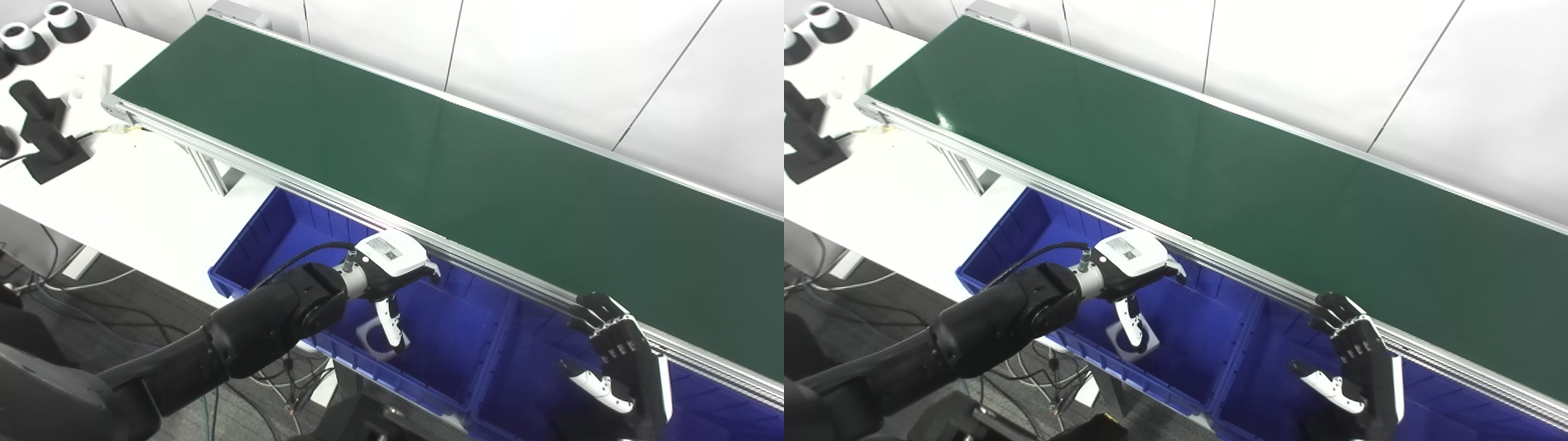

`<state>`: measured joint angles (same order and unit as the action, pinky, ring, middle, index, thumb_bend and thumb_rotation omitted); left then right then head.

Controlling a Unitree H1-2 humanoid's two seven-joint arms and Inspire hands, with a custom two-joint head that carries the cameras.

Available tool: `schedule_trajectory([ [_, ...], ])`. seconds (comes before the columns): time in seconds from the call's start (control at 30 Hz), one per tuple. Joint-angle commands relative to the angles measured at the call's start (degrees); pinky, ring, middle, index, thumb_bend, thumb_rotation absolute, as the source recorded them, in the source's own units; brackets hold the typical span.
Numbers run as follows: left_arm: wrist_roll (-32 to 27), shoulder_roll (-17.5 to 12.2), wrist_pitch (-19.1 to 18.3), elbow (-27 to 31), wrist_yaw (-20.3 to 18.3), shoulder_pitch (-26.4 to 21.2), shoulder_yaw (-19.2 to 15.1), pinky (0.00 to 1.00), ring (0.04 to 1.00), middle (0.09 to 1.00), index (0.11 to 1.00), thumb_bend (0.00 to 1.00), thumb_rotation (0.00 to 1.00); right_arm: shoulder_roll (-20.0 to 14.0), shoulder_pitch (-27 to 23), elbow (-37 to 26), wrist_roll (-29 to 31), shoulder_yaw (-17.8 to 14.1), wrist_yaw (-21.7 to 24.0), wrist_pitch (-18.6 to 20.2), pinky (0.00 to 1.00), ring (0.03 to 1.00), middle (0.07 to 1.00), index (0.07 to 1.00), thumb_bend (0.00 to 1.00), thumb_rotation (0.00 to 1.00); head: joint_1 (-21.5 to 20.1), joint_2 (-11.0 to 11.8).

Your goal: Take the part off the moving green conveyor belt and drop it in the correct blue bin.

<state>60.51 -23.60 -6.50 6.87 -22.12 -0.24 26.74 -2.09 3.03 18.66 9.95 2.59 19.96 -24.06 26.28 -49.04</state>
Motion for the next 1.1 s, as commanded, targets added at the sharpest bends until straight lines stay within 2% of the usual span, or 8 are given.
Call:
schedule_trajectory([
  [0.0,0.41,-0.99,1.32,1.52,0.66,-1.38,-0.32,0.75,0.815,0.843,0.803,1.0,0.41,-0.02,-0.67,-1.07,0.41,0.13,0.04,-2.36,0.66,0.712,0.736,0.73,0.98,0.23,-0.07,-0.06],
  [0.27,-2.33,-0.56,2.64,1.65,1.99,-0.98,-1.33,0.73,0.794,0.82,0.79,1.0,0.4,-0.02,-0.71,-0.84,0.13,0.17,-0.01,-2.46,0.66,0.713,0.738,0.731,0.98,0.21,-0.73,0.25],
  [0.4,-12.2,1.64,3.1,3.25,2.4,0.72,-4.96,0.65,0.767,0.797,0.763,1.0,0.4,0.2,-0.47,-0.6,-0.7,0.14,-0.18,-2.77,0.66,0.711,0.736,0.732,0.98,0.22,-3.67,0.16],
  [0.47,-24.03,4.63,2.8,5.33,1.67,2.72,-8.83,0.64,0.753,0.785,0.748,1.0,0.35,0.38,-0.23,-0.73,-1.18,0.24,-0.3,-2.72,0.66,0.714,0.739,0.733,0.98,0.22,-5.53,0.14],
  [0.57,-39.8,8.7,2.44,7.82,0.39,5.82,-13.51,0.7,0.78,0.783,0.746,1.0,0.29,0.88,0.04,-0.82,-2.28,0.73,-0.79,-2.67,0.67,0.716,0.739,0.732,0.98,0.22,-11.86,0.31],
  [0.67,-48.89,10.54,5.27,7.75,-0.28,7.54,-15.21,0.72,0.779,0.784,0.743,1.0,0.26,1.55,0.14,-0.59,-3.83,1.44,-1.31,-2.78,0.67,0.72,0.743,0.733,0.97,0.21,-16.06,0.67],
  [0.77,-51.88,10.8,7.53,6.55,-0.09,8.34,-15.57,0.71,0.758,0.768,0.736,1.0,0.22,2.19,0.3,-0.66,-6.01,2.29,-2.52,-2.84,0.66,0.719,0.747,0.736,0.97,0.21,-20.08,1.09],
  [1.07,-52.62,10.28,13.82,2.98,3.85,9.86,-17.49,0.67,0.713,0.737,0.721,0.91,0.02,5.99,0.39,0.43,-12.67,6.18,-8.18,-2.82,0.66,0.719,0.751,0.74,0.99,0.27,-41.44,2.78],
])
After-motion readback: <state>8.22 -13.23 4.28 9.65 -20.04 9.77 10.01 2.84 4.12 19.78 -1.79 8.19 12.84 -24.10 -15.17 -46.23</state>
